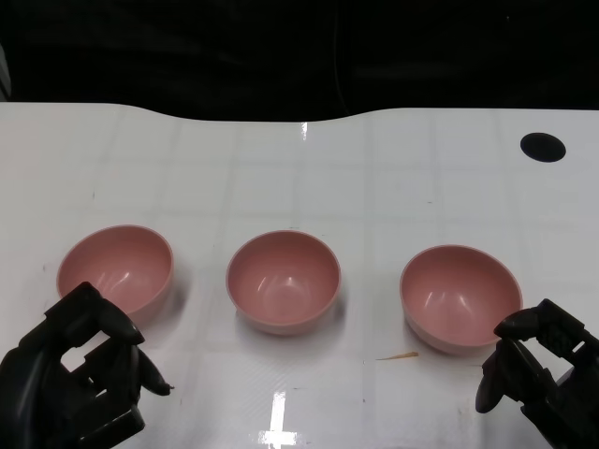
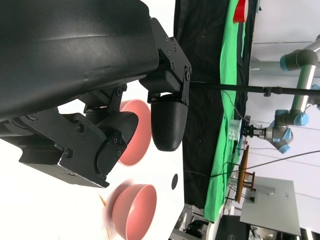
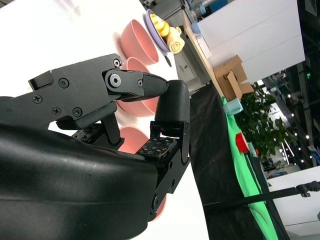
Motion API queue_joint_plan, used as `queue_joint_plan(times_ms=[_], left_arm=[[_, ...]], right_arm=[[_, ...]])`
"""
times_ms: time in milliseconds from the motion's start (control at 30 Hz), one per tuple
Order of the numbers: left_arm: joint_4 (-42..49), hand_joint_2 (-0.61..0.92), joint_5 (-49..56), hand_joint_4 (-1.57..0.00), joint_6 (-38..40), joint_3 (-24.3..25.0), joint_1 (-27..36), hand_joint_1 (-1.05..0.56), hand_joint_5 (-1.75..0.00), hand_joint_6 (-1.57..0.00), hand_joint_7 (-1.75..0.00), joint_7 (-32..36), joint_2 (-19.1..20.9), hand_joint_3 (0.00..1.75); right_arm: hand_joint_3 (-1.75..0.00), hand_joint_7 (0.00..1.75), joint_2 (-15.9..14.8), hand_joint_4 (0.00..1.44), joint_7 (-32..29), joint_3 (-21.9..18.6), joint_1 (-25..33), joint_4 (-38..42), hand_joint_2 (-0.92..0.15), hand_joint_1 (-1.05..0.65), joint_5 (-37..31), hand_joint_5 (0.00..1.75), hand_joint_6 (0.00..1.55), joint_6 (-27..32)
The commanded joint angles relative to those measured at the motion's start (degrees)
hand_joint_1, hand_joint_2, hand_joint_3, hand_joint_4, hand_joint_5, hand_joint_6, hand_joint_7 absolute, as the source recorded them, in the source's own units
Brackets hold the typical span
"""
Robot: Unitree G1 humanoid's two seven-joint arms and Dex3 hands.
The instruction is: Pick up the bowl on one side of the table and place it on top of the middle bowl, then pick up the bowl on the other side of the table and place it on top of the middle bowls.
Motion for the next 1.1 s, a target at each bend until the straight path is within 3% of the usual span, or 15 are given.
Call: queue_joint_plan(times_ms=[33,233,300,367,400,433,500,533,567,633,733,833,933,1100], left_arm=[[-0.21,0.62,-0.33,-0.71,-0.62,0.64,0.35,-0.01,-1.75,-0.58,-1.75,0.03,0.55,1.29],[0.68,0.62,0.48,-0.71,-2.27,0.51,0.23,0.0,-1.75,-0.57,-1.75,-0.09,0.36,1.3],[1.79,0.59,4.5,-0.68,-5.91,0.19,0.02,0.01,-1.75,-0.56,-1.74,1.89,-0.28,1.28],[2.8,0.53,7.57,-0.57,-8.71,-0.1,-0.17,0.0,-1.75,-0.57,-1.61,3.19,-0.67,1.26],[3.98,0.53,15.65,-0.55,-13.45,-0.96,0.01,0.0,-1.75,-0.57,-1.58,6.86,-0.25,1.25],[4.93,0.66,21.69,-0.46,-17.04,-1.59,0.13,-0.16,-1.33,-0.57,-1.14,9.65,0.02,0.87],[6.37,0.84,28.4,-0.46,-21.38,-2.29,0.19,-0.25,-1.03,-0.69,-0.68,12.96,0.11,0.45],[7.65,0.88,36.64,-0.46,-24.59,-2.54,0.25,-0.26,-0.98,-0.72,-0.58,18.15,1.13,0.37],[8.72,0.9,42.99,-0.34,-27.12,-2.71,0.27,-0.43,-0.76,-0.66,-0.37,22.2,1.87,0.28],[9.57,0.92,52.92,-0.29,-29.24,-3.1,0.41,-0.57,-0.54,-0.65,-0.17,28.64,2.8,0.22],[10.44,0.92,56.22,-0.28,-29.88,-3.56,0.32,-0.62,-0.46,-0.64,-0.09,31.89,2.94,0.2],[3.37,0.87,71.2,-0.32,-23.96,-3.31,0.47,-0.71,-0.36,-0.68,-0.05,33.94,5.19,0.06],[-0.41,0.84,77.5,-0.33,-19.64,-3.67,-0.12,-0.76,-0.3,-0.67,-0.01,32.39,6.36,0.01],[-4.71,0.82,79.53,-0.31,-14.85,-4.53,-1.15,-0.79,-0.26,-0.61,0.0,27.7,7.93,0.0]], right_arm=[[-0.42,1.23,-0.11,0.84,0.26,-0.13,0.12,-0.11,-0.87,-0.13,0.29,1.61,0.81,-0.54],[-0.42,1.23,-0.16,0.83,0.74,-0.31,-0.25,0.96,-0.87,-0.13,0.22,1.63,0.81,-1.18],[-0.42,1.22,-0.11,0.83,0.64,-0.28,-0.3,0.95,-0.87,-0.14,0.18,1.62,0.81,-1.14],[-0.41,1.21,-0.01,0.83,0.63,-0.25,-0.33,0.97,-0.86,-0.15,0.13,1.61,0.82,-1.3],[-0.41,1.21,0.06,0.84,0.58,-0.21,-0.35,0.99,-0.86,-0.15,0.02,1.61,0.82,-1.44],[-0.41,1.21,0.1,0.84,0.54,-0.19,-0.38,1.0,-0.86,-0.16,-0.05,1.61,0.82,-1.53],[-0.41,1.21,0.15,0.84,0.52,-0.18,-0.41,1.02,-0.86,-0.16,-0.14,1.61,0.82,-1.61],[-0.4,1.21,0.16,0.84,-0.02,-0.08,-0.39,0.69,-0.86,-0.16,-0.51,1.61,0.82,-1.41],[-0.4,1.22,0.17,0.84,-0.41,-0.01,-0.37,0.44,-0.86,-0.16,-0.8,1.61,0.83,-1.26],[-0.42,1.23,0.23,0.84,-0.48,0.05,-0.46,0.39,-0.87,-0.15,-0.9,1.62,0.82,-1.32],[-0.43,1.25,0.26,0.83,-0.36,0.06,-0.51,0.46,-0.87,-0.14,-0.85,1.63,0.81,-1.41],[-0.43,1.25,0.64,0.84,-0.36,0.3,-0.81,0.84,-0.85,-0.15,-0.99,1.62,0.81,-1.84],[-0.43,1.24,0.63,0.84,-0.53,0.48,-0.79,0.64,-0.85,-0.15,-1.0,1.6,0.81,-1.42],[-0.45,1.25,0.5,0.84,-0.71,0.64,-0.95,0.54,-0.86,-0.14,-0.96,1.6,0.81,-1.06]])
